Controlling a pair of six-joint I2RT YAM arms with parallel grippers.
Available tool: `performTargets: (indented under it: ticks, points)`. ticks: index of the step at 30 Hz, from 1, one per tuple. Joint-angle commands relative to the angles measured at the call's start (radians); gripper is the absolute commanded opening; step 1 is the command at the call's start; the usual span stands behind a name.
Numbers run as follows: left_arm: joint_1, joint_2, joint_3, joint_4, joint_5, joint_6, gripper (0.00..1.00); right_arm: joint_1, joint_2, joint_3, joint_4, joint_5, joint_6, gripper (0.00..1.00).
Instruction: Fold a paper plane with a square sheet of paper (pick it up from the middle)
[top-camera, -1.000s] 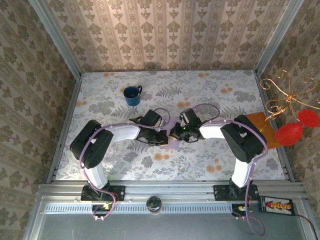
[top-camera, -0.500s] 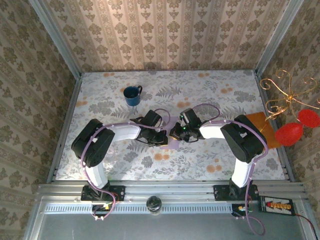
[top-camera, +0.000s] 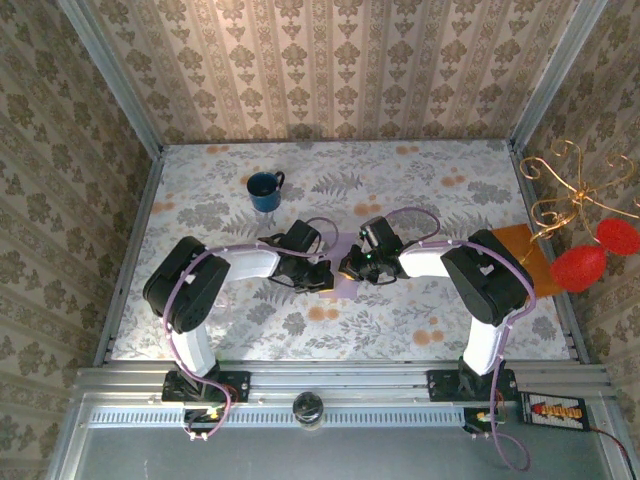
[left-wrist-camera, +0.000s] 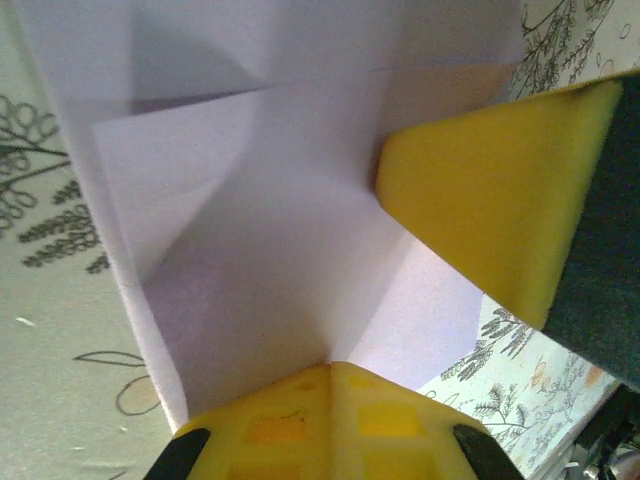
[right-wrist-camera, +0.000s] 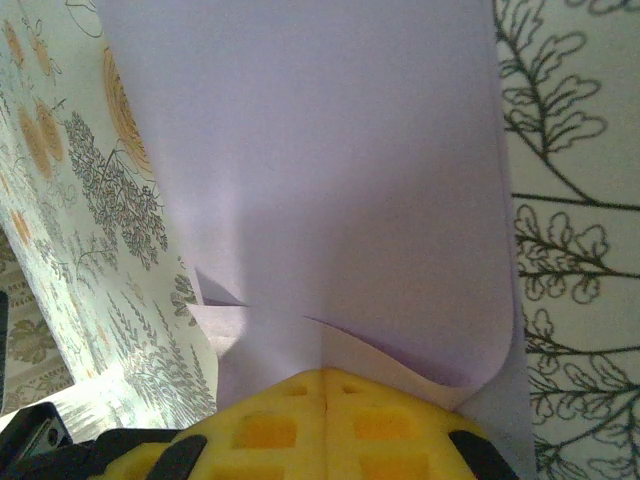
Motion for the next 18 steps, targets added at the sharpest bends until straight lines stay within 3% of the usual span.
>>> performTargets:
  ticks: [1, 18]
  points:
    - [0.034, -0.002, -0.045, -0.018, 0.022, 0.017, 0.0, 0.002, 0.101, -0.061, -0.248, 0.144, 0.001, 0.0]
    - [0.076, -0.047, -0.188, -0.018, 0.078, 0.026, 0.0, 0.002, 0.107, -0.047, -0.281, 0.154, -0.014, 0.0]
